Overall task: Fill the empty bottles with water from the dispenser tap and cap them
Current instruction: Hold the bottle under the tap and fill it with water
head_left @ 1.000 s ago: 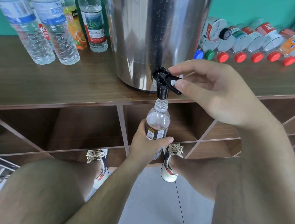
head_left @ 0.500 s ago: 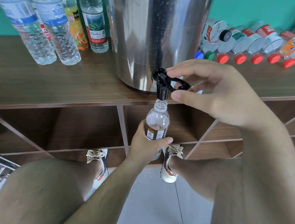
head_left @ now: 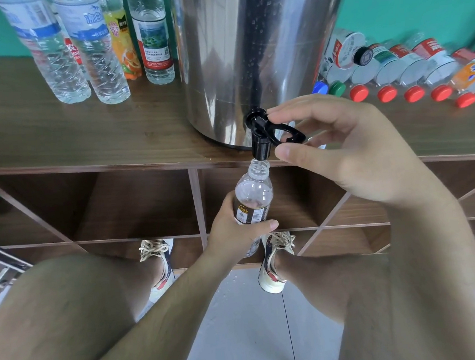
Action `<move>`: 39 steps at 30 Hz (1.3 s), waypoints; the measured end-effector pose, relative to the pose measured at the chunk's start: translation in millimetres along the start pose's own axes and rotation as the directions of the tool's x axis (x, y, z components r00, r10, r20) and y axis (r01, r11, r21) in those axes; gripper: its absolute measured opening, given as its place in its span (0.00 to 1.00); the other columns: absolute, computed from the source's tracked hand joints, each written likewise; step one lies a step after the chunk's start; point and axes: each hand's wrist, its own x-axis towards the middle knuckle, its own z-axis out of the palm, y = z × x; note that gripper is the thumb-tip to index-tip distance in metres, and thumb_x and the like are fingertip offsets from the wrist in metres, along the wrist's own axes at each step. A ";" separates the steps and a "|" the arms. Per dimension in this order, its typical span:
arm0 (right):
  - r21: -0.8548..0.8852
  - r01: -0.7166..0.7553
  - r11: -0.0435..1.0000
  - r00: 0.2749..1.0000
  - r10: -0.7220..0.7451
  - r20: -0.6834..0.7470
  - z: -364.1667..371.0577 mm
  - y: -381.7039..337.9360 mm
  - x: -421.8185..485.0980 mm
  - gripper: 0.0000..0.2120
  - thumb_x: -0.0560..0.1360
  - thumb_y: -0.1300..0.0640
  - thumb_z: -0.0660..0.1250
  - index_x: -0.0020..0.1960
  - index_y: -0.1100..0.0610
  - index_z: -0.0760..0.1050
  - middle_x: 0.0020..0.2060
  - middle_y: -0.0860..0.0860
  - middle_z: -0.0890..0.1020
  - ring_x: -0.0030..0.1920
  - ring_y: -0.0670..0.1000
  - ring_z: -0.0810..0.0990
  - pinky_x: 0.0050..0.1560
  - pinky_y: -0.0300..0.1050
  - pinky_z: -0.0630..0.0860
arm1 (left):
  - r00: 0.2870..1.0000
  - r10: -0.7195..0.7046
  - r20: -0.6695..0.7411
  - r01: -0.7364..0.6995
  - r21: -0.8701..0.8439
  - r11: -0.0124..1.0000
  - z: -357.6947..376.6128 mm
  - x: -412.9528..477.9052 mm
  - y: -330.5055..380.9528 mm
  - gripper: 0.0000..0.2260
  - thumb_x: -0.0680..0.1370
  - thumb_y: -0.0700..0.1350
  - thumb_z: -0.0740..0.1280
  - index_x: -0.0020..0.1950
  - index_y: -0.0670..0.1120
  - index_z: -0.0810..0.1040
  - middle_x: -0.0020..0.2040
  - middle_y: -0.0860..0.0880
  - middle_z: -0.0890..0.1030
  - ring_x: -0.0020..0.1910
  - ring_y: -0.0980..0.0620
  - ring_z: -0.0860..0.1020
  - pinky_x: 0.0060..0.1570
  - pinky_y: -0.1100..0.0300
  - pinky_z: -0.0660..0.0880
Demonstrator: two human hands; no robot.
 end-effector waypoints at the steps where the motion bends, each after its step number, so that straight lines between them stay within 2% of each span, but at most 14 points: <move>1: 0.000 0.002 1.000 1.000 -0.002 0.001 -0.1 0.1 0.2 0.15 0.76 0.58 0.78 0.61 0.48 0.83 0.60 0.41 0.83 0.53 0.50 0.81 0.53 0.40 0.78 | 1.000 0.001 0.001 -0.001 0.003 1.000 -0.1 -0.2 0.1 0.33 0.69 0.45 0.82 0.65 0.62 0.68 0.56 0.63 0.79 0.54 0.61 0.78 0.42 0.72 0.74; 7: 0.004 0.010 1.000 1.000 -0.010 0.013 -0.7 0.4 0.5 0.15 0.76 0.59 0.77 0.61 0.48 0.83 0.61 0.41 0.83 0.54 0.50 0.81 0.52 0.37 0.77 | 1.000 0.010 -0.002 -0.010 0.003 1.000 -1.0 0.3 -1.3 0.33 0.69 0.44 0.82 0.65 0.62 0.68 0.57 0.62 0.79 0.55 0.61 0.79 0.42 0.71 0.76; 11: 0.011 0.010 1.000 1.000 -0.010 0.012 -0.7 -0.8 0.3 0.15 0.76 0.59 0.78 0.61 0.47 0.83 0.61 0.40 0.83 0.53 0.48 0.82 0.53 0.40 0.79 | 1.000 0.007 -0.003 -0.007 -0.006 1.000 -1.0 1.2 -2.1 0.32 0.69 0.44 0.83 0.63 0.63 0.68 0.54 0.64 0.79 0.50 0.69 0.79 0.39 0.74 0.74; 17: 0.013 0.001 1.000 1.000 -0.002 0.013 -0.7 -1.0 0.0 0.15 0.76 0.58 0.77 0.61 0.47 0.83 0.61 0.39 0.83 0.56 0.50 0.82 0.55 0.44 0.80 | 1.000 0.009 -0.009 -0.009 0.018 1.000 0.1 3.3 -3.3 0.32 0.68 0.45 0.83 0.62 0.63 0.68 0.55 0.65 0.78 0.53 0.65 0.78 0.41 0.74 0.74; 21: 0.008 0.025 1.000 0.999 -0.026 0.034 -1.3 -0.5 -0.9 0.13 0.78 0.59 0.74 0.62 0.49 0.83 0.63 0.40 0.83 0.57 0.49 0.82 0.54 0.38 0.77 | 1.000 0.020 -0.014 -0.020 0.018 1.000 0.3 3.4 -3.6 0.34 0.68 0.45 0.83 0.65 0.63 0.67 0.57 0.64 0.78 0.56 0.61 0.78 0.44 0.71 0.74; 25: 0.021 0.032 0.999 0.999 -0.033 0.021 -1.8 0.4 -0.1 0.14 0.78 0.59 0.68 0.62 0.50 0.83 0.62 0.41 0.83 0.56 0.48 0.81 0.56 0.40 0.77 | 1.000 0.020 -0.015 -0.020 0.009 1.000 1.1 3.5 -4.1 0.34 0.68 0.45 0.83 0.64 0.63 0.68 0.57 0.63 0.79 0.56 0.61 0.79 0.45 0.70 0.76; 28: 0.015 0.028 1.000 1.000 -0.028 0.008 -1.0 0.5 -0.2 0.15 0.78 0.60 0.67 0.62 0.50 0.83 0.62 0.41 0.83 0.55 0.46 0.81 0.56 0.39 0.77 | 1.000 0.022 -0.015 -0.022 0.008 1.000 0.7 3.2 -4.4 0.34 0.68 0.45 0.83 0.65 0.62 0.68 0.58 0.62 0.80 0.57 0.60 0.79 0.48 0.69 0.76; 35: 0.023 0.024 0.999 1.000 -0.024 0.013 -0.3 1.6 0.8 0.15 0.78 0.62 0.66 0.62 0.52 0.83 0.62 0.44 0.83 0.54 0.48 0.81 0.54 0.34 0.73 | 1.000 0.016 -0.011 -0.016 0.000 1.000 -0.8 1.9 -2.9 0.33 0.68 0.45 0.83 0.64 0.63 0.68 0.55 0.64 0.80 0.52 0.66 0.79 0.40 0.73 0.76; 39: 0.021 0.022 1.000 1.000 -0.022 0.011 -0.3 1.9 1.1 0.15 0.78 0.61 0.66 0.62 0.52 0.83 0.61 0.44 0.84 0.52 0.47 0.80 0.54 0.35 0.73 | 1.000 0.009 -0.011 -0.009 -0.019 1.000 -0.4 1.9 -2.7 0.32 0.68 0.44 0.83 0.62 0.63 0.70 0.55 0.63 0.80 0.52 0.65 0.80 0.41 0.72 0.76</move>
